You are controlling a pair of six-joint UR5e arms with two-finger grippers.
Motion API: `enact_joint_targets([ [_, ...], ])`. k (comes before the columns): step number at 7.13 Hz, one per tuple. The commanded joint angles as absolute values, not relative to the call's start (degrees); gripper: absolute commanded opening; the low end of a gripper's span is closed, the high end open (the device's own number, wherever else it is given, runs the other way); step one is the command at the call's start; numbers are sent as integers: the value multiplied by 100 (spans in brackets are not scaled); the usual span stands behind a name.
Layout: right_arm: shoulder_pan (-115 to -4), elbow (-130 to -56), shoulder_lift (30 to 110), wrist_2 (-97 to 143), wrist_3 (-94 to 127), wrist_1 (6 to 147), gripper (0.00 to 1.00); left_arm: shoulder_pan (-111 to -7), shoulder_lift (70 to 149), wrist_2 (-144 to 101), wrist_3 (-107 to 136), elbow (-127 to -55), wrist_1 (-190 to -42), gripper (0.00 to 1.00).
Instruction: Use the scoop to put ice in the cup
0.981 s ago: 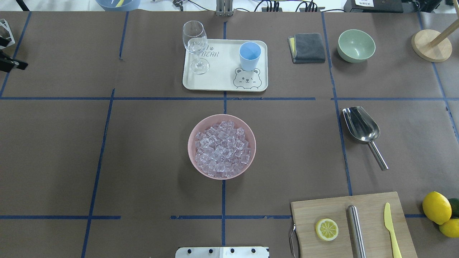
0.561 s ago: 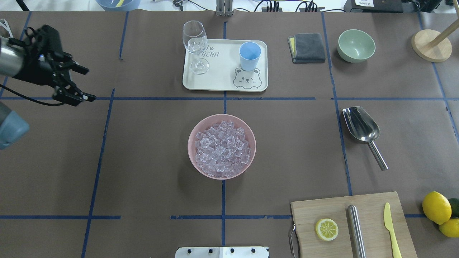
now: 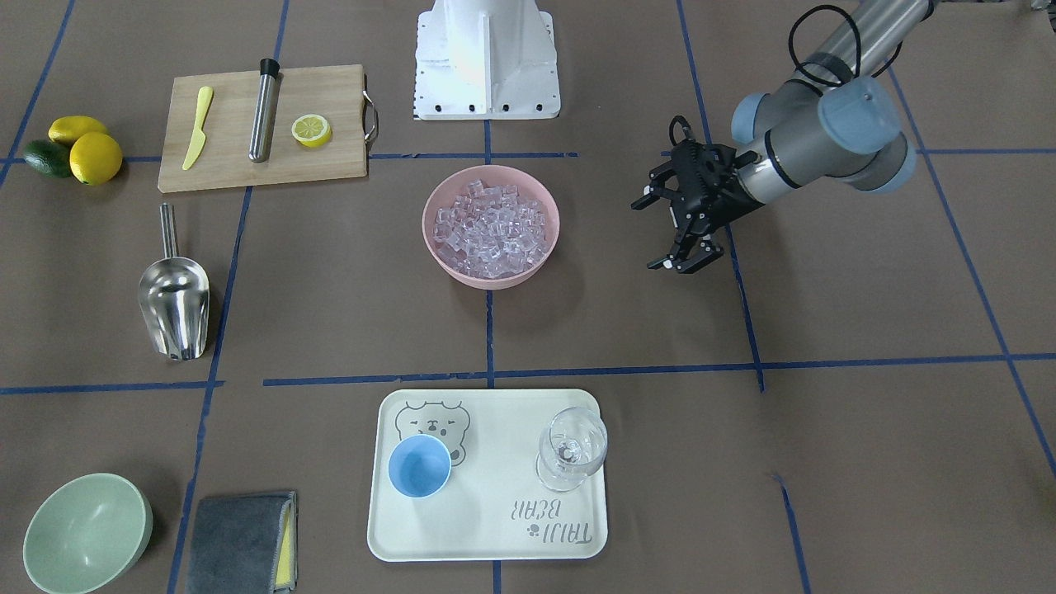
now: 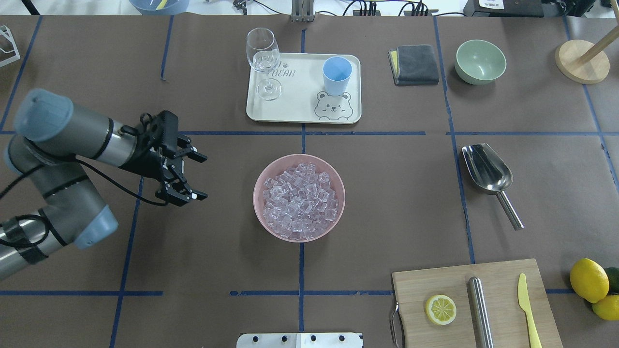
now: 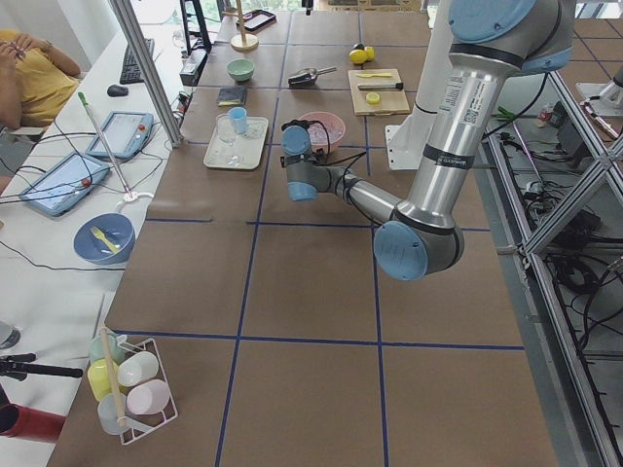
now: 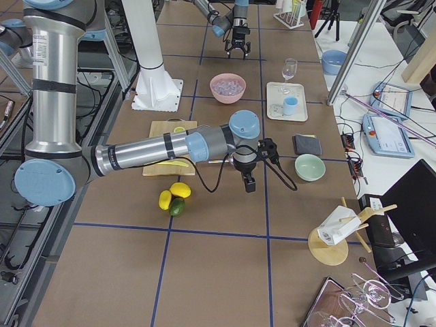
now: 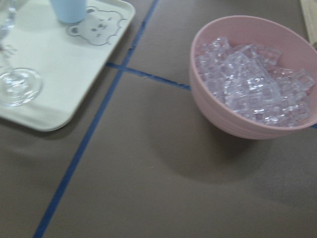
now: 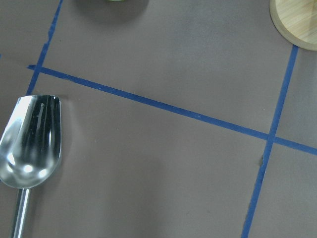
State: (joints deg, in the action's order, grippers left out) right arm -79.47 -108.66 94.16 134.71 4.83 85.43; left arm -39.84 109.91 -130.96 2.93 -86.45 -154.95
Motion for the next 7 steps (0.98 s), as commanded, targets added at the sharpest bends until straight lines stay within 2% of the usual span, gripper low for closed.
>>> enact_joint_targets([
  [1, -7665, -11082, 9378, 13447, 965, 8552, 100, -3176, 11310, -12195, 168, -7991, -16356, 100],
  [2, -7499, -11222, 9378, 13447, 1254, 8552, 100, -3042, 11520, -11869, 19, -7754, -16356, 100],
  [4, -7077, -11416, 9378, 13412, 1834, 8552, 100, -2971, 11575, -11857, 35, -7717, -16505, 100],
  [6, -6148, -11819, 9387, 12546, 2825, 8378, 100, -2971, 11566, -11856, 44, -7725, -16523, 100],
  [7, -5830, -11795, 9482, 12499, 3108, 7941, 100, -2971, 11575, -11822, 53, -7717, -16532, 100],
])
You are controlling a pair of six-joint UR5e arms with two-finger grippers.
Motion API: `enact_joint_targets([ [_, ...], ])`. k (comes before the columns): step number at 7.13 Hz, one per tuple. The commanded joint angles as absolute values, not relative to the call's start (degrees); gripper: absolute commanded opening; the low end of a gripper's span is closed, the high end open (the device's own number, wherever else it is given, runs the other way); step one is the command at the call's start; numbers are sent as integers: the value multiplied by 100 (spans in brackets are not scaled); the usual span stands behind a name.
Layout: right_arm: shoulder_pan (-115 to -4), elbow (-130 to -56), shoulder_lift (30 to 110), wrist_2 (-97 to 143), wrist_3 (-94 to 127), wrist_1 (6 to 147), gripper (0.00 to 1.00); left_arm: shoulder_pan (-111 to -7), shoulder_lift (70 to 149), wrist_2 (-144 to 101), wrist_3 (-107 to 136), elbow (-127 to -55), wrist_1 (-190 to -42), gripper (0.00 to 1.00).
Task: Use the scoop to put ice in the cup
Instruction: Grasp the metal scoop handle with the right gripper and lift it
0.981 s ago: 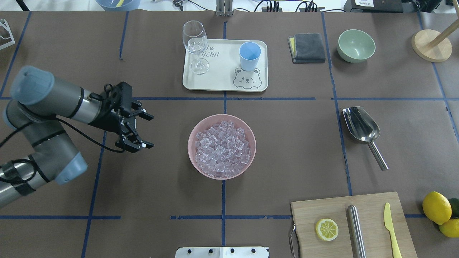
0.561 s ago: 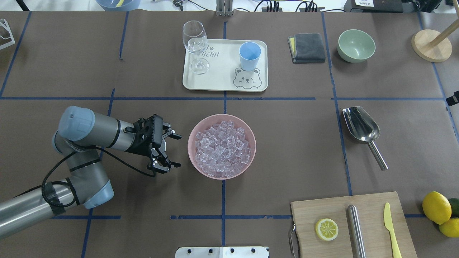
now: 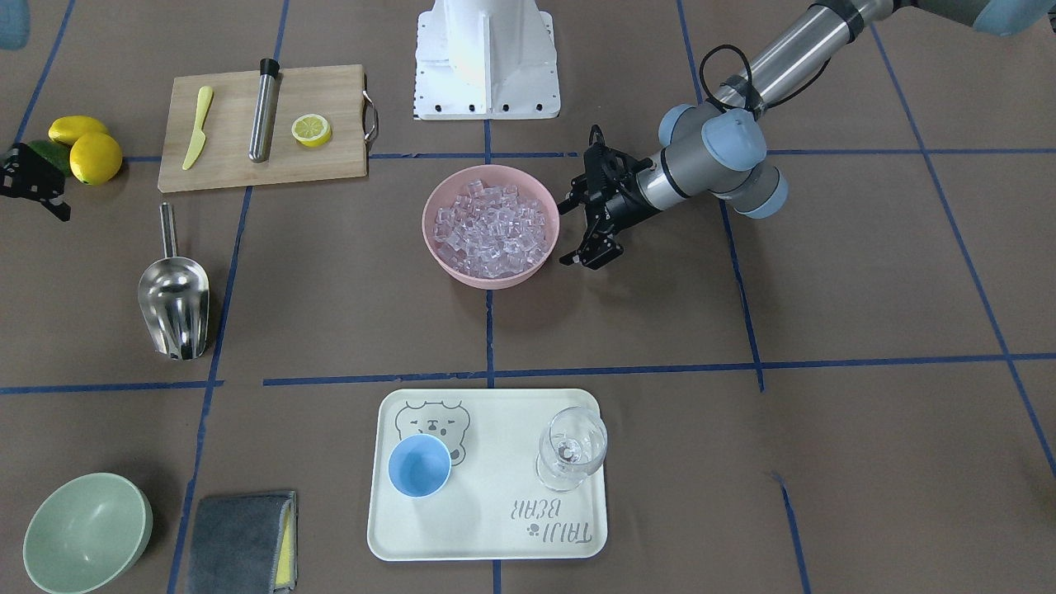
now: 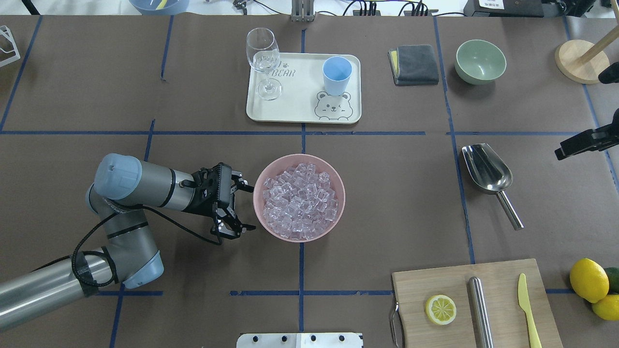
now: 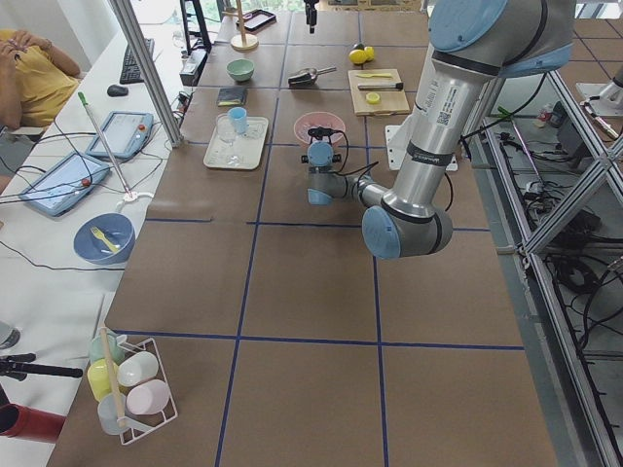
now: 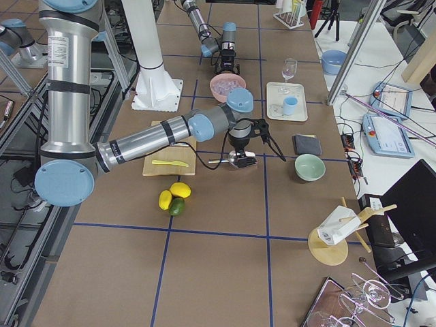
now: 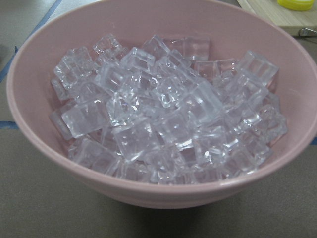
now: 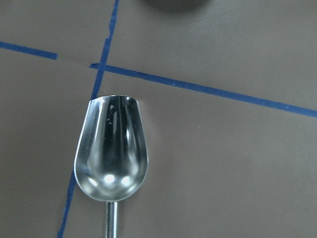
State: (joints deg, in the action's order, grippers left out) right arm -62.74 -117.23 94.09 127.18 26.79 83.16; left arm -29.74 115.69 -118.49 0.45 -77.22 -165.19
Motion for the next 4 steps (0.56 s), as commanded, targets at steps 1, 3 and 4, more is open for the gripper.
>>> enact_joint_targets([
  [1, -5453, -11786, 9657, 12463, 3868, 7667, 100, -2971, 11575, -11821, 53, -7725, -16532, 100],
  [3, -4583, -11542, 9887, 11754, 4622, 6903, 100, -2979, 11575, -11821, 53, -7726, -16532, 100],
  [4, -4483, -11183, 9888, 11751, 4623, 6586, 99, -2979, 11575, -11821, 53, -7726, -16541, 100],
])
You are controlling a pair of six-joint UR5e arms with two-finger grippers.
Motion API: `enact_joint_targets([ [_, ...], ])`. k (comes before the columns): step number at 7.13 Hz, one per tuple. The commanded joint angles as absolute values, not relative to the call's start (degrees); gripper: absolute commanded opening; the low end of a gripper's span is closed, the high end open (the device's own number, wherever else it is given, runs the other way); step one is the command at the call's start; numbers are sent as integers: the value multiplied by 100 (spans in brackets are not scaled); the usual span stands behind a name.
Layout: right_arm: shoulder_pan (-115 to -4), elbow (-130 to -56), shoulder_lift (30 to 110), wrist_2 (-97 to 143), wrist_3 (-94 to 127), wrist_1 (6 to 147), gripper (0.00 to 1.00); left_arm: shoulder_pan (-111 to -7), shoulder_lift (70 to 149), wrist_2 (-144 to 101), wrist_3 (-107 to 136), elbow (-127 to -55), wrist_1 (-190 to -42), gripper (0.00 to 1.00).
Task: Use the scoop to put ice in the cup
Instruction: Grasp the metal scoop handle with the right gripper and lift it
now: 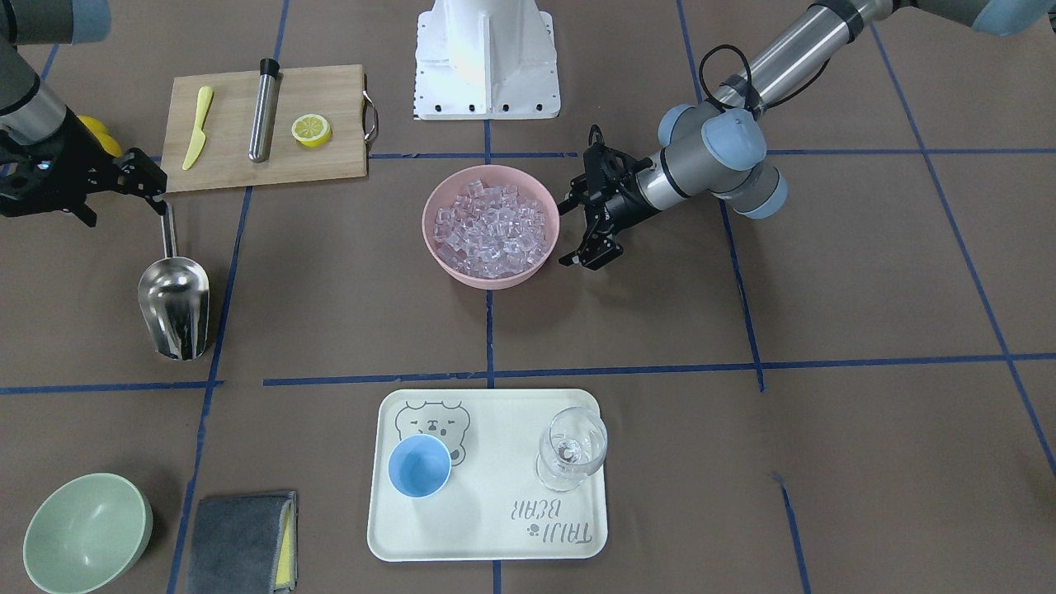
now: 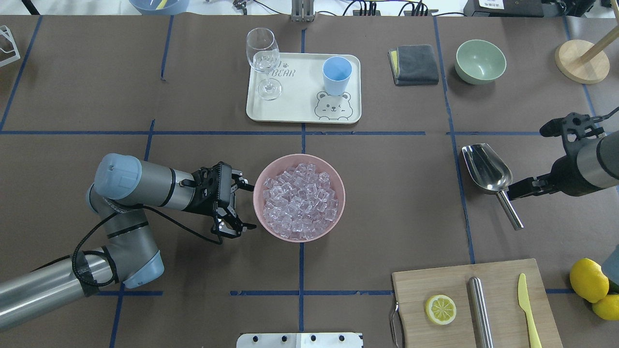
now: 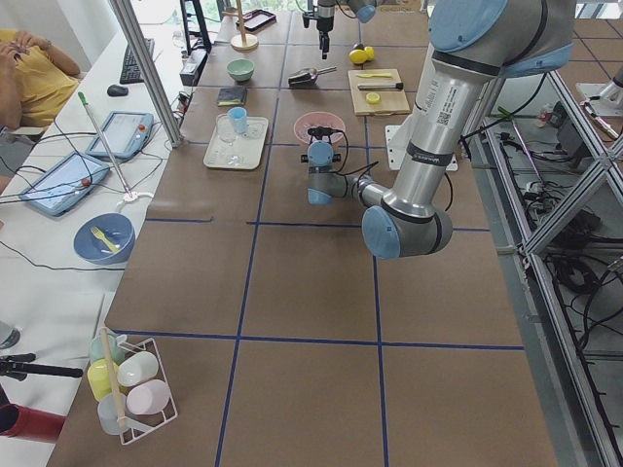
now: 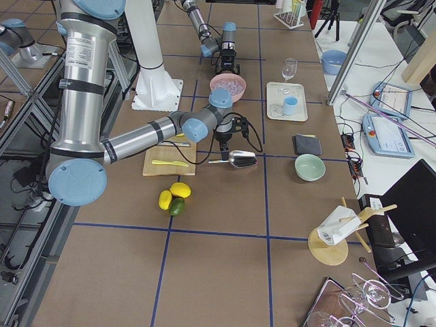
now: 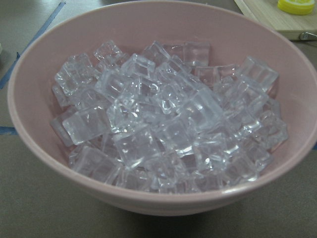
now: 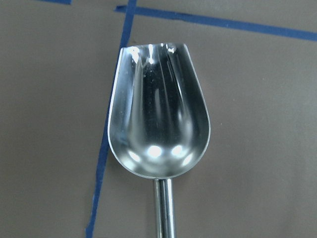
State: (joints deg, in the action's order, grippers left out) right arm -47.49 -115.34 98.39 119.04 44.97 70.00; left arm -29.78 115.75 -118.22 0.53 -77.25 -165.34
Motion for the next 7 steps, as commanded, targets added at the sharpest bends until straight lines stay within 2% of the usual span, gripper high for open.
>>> enact_joint_targets([
  [1, -4413, -10866, 9896, 11760, 4623, 6235, 98, -2979, 11575, -11821, 53, -7726, -16550, 100],
  [6, -3947, -10810, 9817, 11418, 4667, 6258, 72, -2979, 11575, -11821, 53, -7734, -16550, 100],
  [7, -3929, -10828, 9826, 11417, 4667, 6258, 63, -2979, 11575, -11821, 61, -7734, -16559, 100],
])
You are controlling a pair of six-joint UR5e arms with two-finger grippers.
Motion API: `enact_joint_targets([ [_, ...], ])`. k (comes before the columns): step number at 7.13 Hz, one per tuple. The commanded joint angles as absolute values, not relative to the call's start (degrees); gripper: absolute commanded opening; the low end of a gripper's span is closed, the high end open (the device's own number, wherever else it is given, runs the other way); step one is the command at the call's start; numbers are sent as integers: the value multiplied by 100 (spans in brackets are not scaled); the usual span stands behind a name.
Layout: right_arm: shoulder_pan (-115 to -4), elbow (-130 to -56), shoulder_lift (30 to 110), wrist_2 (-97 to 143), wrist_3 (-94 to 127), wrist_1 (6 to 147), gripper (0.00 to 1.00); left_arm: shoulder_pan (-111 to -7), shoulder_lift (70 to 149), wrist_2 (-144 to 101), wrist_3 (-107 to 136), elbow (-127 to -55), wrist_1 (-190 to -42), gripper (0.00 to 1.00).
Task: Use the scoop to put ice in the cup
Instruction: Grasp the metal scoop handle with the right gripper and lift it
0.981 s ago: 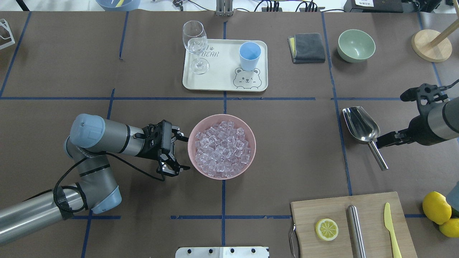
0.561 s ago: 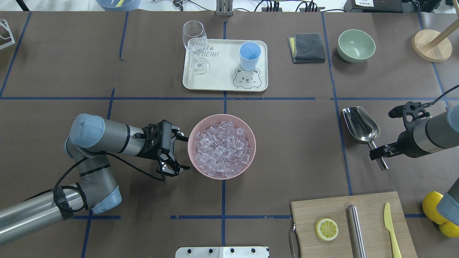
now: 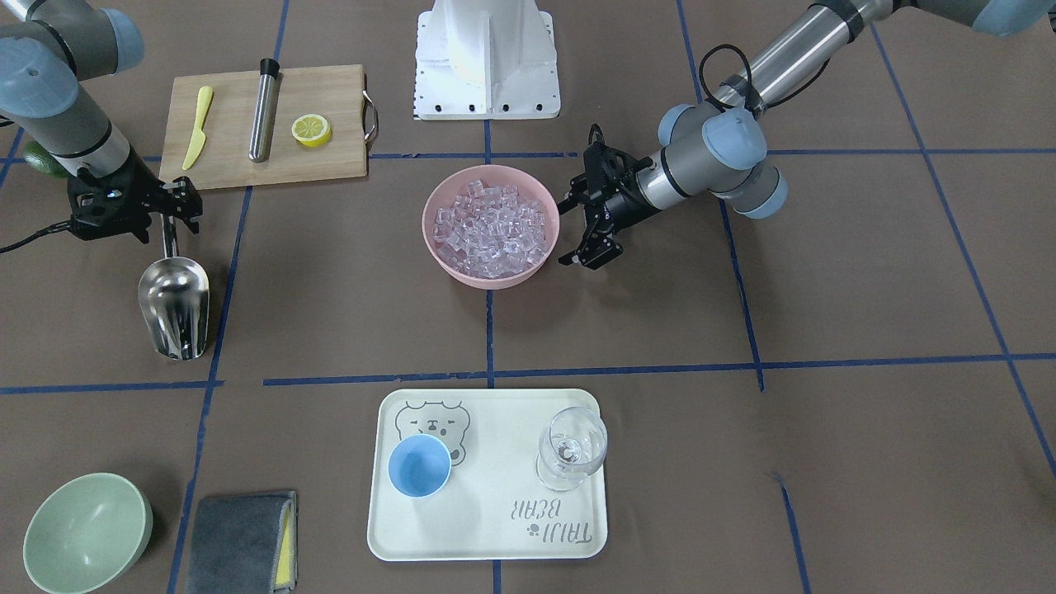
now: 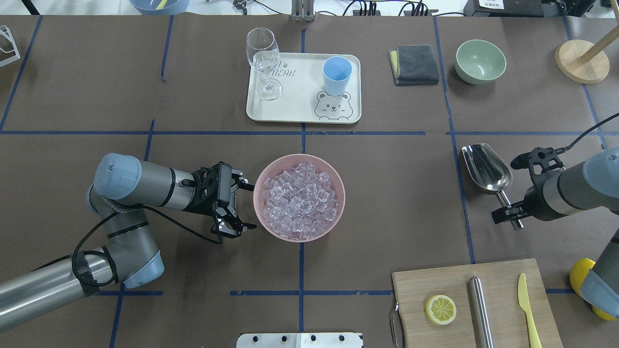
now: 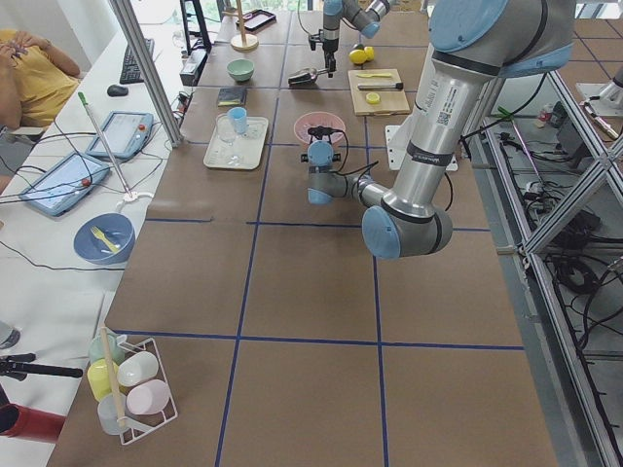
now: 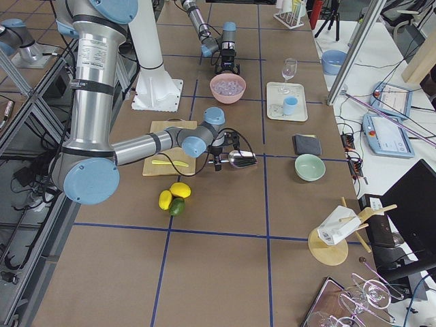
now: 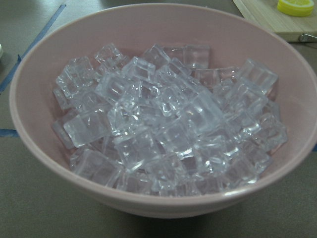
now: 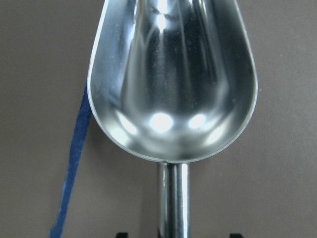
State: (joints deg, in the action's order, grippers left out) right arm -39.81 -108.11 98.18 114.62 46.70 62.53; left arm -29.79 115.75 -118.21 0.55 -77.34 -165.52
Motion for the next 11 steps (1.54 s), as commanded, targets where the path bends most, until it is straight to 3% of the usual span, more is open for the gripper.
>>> enact_joint_targets([
  [1, -3911, -10854, 9852, 11408, 4658, 6284, 42, -2979, 11575, -11821, 62, -7734, -16567, 100],
  [2, -3876, -10881, 9887, 11408, 4650, 6293, 13, -2979, 11575, -11821, 62, -7734, -16567, 100],
  [3, -3815, -10890, 9905, 11408, 4623, 6293, 0, -2971, 11575, -11821, 62, -7734, -16567, 100],
  [8, -3813, -11222, 9826, 11197, 2601, 6598, 0, -2971, 11575, -11821, 62, -7734, -16567, 100],
  [11, -3798, -12277, 8706, 11188, 1899, 9064, 0, -2971, 11602, -11821, 158, -7743, -16567, 100],
])
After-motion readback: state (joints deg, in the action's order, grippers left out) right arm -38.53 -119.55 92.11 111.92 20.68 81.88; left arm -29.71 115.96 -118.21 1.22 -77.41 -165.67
